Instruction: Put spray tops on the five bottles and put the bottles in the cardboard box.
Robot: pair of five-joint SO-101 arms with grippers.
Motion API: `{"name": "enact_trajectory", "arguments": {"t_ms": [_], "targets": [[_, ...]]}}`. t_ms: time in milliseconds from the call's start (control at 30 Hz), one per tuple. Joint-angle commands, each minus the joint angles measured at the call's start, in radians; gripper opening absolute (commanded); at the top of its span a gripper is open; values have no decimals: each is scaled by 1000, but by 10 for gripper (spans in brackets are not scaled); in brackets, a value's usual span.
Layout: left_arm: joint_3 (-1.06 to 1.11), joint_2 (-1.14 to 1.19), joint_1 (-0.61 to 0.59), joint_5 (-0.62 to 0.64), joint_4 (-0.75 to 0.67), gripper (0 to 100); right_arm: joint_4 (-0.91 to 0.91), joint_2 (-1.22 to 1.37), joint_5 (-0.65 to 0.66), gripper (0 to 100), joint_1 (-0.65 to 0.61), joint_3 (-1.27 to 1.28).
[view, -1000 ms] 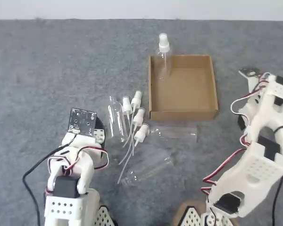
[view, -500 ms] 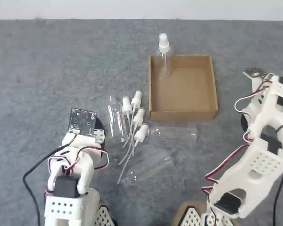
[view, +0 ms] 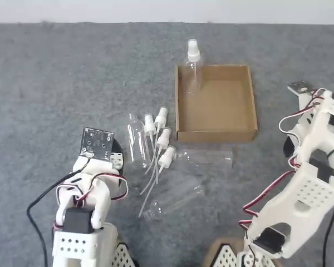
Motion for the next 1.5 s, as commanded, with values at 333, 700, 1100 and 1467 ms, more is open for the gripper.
{"name": "enact_trajectory", "arguments": {"t_ms": [333,700,1100,1467], "targets": [[-197,29,8,-9,74,12,82,-140,5,5,58,-57],[-521,595,49,-40,68,13,71,-182,6,5,81,-35],[-717,962,94,-38,72,33,61,-177,5,6,61,-35],[-676,1086,124,-41,-112,141,77,-176,11,6,64,-35]]}}
